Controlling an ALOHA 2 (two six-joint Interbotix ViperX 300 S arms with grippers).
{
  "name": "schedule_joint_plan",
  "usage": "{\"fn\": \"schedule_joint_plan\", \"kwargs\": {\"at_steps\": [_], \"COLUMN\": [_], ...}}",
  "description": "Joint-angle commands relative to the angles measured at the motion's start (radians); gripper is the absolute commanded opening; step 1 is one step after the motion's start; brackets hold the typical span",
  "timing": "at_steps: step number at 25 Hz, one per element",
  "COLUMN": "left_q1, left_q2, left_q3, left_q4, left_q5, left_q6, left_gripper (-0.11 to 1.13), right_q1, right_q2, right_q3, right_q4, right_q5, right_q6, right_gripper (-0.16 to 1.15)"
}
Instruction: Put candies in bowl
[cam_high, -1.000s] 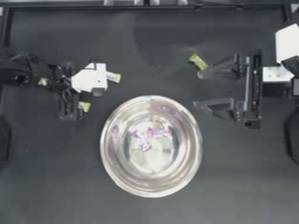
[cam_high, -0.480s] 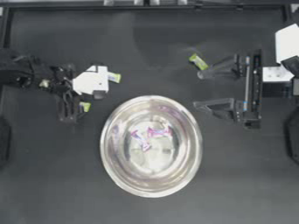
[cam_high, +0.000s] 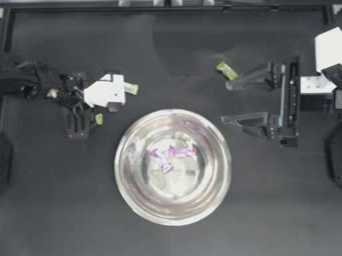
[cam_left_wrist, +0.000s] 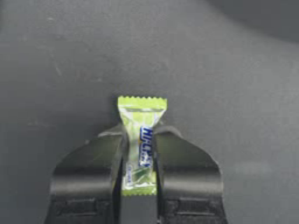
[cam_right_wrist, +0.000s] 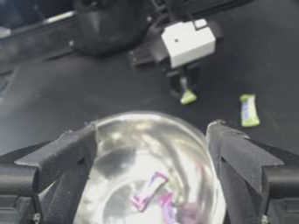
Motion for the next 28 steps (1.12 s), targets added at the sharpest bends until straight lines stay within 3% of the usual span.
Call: {"fn": "schedule_joint_plan", "kwargs": {"at_steps": [1,11,19,28], "left_q1": [0.003,-0.043,-0.164,-0.284], "left_q2": [-0.041,-0.186,-0.204,-0.117], "left_q3": [-0.043,-0.181,-0.302,-0.365], "left_q4": [0.0,-0.003,-0.058,-0.069], "left_q5": [0.041,0.164,0.156,0.048], "left_q6": [0.014,0.014,0.014,0.015], "left_gripper": [0.46,0.46,0.46,0.46], "right_q1": [0.0,0.0,0.0,-0.002], "right_q2": [-0.002,0.0,0.0,0.0], "right_q3": [-0.011,-0.008,-0.005,-0.002], "right_q4": [0.003,0.003,0.002,0.003], "right_q5": [-0.009,-0.009,-0.009,-0.009], "right_q6": [0.0,0.0,-0.002,0.0], "right_gripper": [1.01,1.01,1.01,1.01]}}
